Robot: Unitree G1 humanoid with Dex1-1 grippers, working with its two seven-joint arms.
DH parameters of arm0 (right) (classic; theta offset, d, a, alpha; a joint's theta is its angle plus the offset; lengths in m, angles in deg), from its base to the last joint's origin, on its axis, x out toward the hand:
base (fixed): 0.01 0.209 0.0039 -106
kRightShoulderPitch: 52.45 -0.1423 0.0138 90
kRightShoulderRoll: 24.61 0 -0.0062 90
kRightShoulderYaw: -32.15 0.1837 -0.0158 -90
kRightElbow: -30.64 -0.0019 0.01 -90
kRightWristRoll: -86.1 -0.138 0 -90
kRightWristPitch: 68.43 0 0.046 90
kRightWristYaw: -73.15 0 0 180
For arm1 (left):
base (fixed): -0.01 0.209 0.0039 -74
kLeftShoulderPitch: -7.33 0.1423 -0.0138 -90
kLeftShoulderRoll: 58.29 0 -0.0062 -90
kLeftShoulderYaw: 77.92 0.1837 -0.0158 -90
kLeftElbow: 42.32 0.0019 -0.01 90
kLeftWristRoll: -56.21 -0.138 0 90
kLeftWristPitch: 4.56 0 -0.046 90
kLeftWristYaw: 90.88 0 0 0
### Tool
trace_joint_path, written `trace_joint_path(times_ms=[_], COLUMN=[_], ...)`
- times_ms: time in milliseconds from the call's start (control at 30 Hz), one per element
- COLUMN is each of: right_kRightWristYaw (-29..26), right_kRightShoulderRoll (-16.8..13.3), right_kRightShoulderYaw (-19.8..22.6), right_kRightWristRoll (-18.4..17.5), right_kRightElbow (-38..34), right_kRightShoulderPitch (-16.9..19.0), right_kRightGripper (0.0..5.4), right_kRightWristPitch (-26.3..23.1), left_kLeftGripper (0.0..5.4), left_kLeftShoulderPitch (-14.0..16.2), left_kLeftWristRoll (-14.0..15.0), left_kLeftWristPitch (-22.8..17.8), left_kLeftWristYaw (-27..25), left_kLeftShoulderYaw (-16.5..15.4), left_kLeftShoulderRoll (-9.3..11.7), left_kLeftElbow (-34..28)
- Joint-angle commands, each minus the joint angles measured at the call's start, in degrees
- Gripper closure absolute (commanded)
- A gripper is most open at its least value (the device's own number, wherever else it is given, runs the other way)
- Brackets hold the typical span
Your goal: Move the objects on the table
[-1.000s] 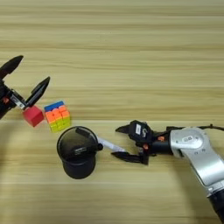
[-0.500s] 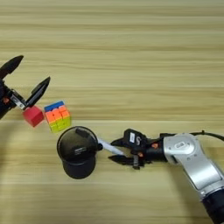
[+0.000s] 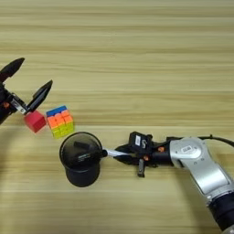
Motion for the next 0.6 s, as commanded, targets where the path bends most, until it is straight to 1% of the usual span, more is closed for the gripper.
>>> trace_joint_path(times_ms=[33,167,267,467,600], right_kRightWristYaw=[0.4,0.3,0.3,-0.1,-0.5], right_kRightShoulderRoll=[-0.5,-0.8,-1.2,-2.4,-4.0], right_kRightShoulderYaw=[-0.4,0.2,1.6,5.3,8.3], right_kRightWristRoll=[2.1,1.4,0.5,-2.3,-4.5], right_kRightElbow=[2.2,1.7,0.5,-4.8,-9.5], right_kRightShoulderPitch=[0.3,0.1,-0.7,-1.1,-1.8], right_kRightGripper=[4.64,4.64,4.64,4.64,4.64], right_kRightWristPitch=[-0.7,-0.7,-0.8,-2.1,-3.3], left_kLeftGripper=[0.00,0.00,0.00,0.00,0.00], left_kLeftShoulderPitch=[-0.4,-0.4,-0.5,-0.5,-0.6], left_kLeftWristRoll=[0.1,0.1,0.1,0.0,-0.1], left_kLeftWristPitch=[-0.5,-0.4,-0.4,-0.3,-0.3], left_kLeftWristYaw=[-0.2,-0.2,-0.3,-0.3,-0.2], left_kLeftShoulderYaw=[-0.2,-0.1,-0.2,-0.2,-0.2], left_kLeftShoulderRoll=[0.5,0.6,0.7,0.6,0.6], left_kLeftElbow=[0.0,-0.1,0.2,0.3,0.4])
